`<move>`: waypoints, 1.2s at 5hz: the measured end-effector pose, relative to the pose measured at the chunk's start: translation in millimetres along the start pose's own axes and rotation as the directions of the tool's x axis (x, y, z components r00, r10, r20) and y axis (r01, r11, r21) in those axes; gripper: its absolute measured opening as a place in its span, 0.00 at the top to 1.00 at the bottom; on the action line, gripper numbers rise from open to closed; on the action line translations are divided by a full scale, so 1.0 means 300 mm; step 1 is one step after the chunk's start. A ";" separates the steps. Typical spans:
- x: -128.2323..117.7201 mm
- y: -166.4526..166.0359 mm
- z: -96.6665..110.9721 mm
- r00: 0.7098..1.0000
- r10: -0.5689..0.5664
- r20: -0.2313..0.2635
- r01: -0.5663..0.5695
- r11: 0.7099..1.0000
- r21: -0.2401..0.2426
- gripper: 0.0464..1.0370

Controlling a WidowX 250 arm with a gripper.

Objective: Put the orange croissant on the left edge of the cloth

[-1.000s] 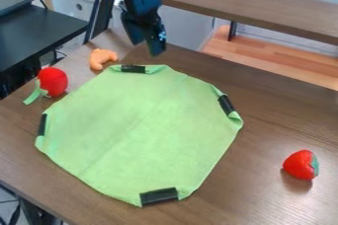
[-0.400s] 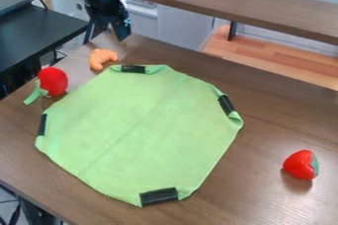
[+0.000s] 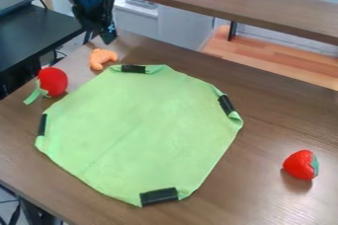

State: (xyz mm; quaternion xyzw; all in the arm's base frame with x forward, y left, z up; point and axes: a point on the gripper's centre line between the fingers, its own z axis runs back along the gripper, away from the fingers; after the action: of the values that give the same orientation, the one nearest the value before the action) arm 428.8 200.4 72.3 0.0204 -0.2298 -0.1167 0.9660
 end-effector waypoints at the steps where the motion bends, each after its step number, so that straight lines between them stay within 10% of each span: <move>1: -0.017 0.051 -0.060 0.999 0.050 0.020 -0.050 0.999 0.009 0.04; 6: -0.017 0.129 -0.172 0.996 0.084 0.008 -0.084 0.992 0.091 0.04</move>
State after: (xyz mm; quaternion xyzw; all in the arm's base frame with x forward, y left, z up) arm 456.0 238.3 27.6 0.0544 -0.2377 -0.0655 0.9676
